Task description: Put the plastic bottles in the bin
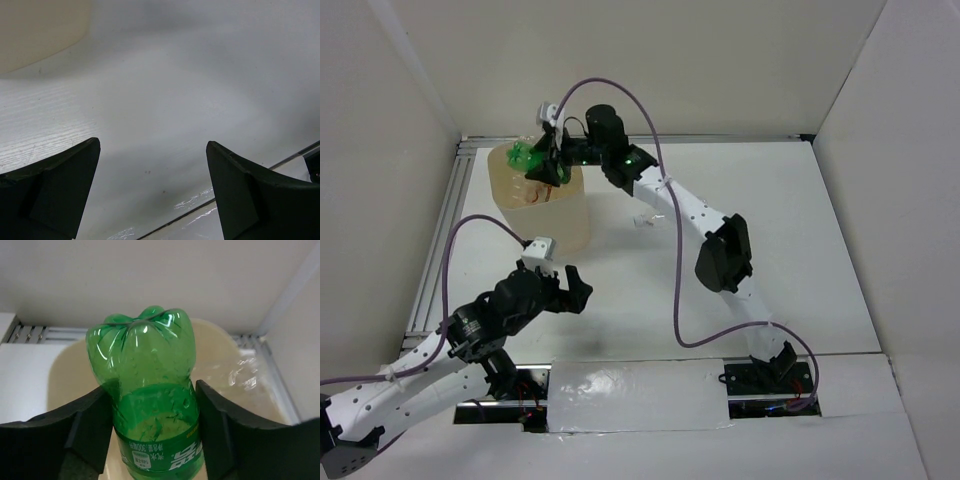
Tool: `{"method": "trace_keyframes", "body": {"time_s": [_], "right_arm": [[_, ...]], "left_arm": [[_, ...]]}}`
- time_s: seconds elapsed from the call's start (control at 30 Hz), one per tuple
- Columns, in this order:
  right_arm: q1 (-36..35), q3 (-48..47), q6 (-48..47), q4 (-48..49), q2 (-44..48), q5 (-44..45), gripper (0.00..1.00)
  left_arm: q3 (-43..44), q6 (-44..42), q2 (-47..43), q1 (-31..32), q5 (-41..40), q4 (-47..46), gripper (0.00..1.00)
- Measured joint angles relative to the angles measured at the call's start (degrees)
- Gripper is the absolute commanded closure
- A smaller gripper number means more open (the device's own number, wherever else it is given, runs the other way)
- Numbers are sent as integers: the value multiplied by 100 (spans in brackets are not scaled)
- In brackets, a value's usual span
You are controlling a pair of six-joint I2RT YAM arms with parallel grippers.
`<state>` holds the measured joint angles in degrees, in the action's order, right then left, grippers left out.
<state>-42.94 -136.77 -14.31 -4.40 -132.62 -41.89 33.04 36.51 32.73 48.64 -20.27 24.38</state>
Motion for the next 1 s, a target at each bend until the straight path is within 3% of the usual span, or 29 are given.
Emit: {"method": "trace_keyframes", "body": {"time_s": [0.17,0.4,0.47,0.57,0.6,0.63,0.7,0.73,0.77,0.83,1.0], "right_arm": [[-22,72,35,-162,-160,11,1],[85,68,-188,-313,404,-35,4],[258,199,-531,-533,778,-92,11],[828,673,-1311,-1012,1484,-258,58],[1078,863,-1615,-1241,1707,-282,70],[1401,1106,-2024,-1491,1934,-286,75],[2033,1679,-2813,-1930,2273,-208,58],[2312,1969,-3198,-2149,2367,-103,41],[2575,2310,-3652,-2406,2424,55,17],[2833,2820,-4411,-2959,2367,378,0],[2767,3456,-5707,-3950,1779,837,0]], "left_arm": [[-57,63,-46,0,0,48,0],[-57,101,105,0,7,44,0],[-57,98,214,0,13,28,0],[-57,79,341,0,26,-37,0],[-57,74,382,2,35,-46,0],[-57,74,402,2,55,-44,0],[-57,72,400,11,70,-52,0],[-57,70,400,24,70,-63,0],[-57,70,409,37,79,-85,0],[-57,52,437,46,105,-153,0],[-57,-33,804,70,140,-284,0]]}}
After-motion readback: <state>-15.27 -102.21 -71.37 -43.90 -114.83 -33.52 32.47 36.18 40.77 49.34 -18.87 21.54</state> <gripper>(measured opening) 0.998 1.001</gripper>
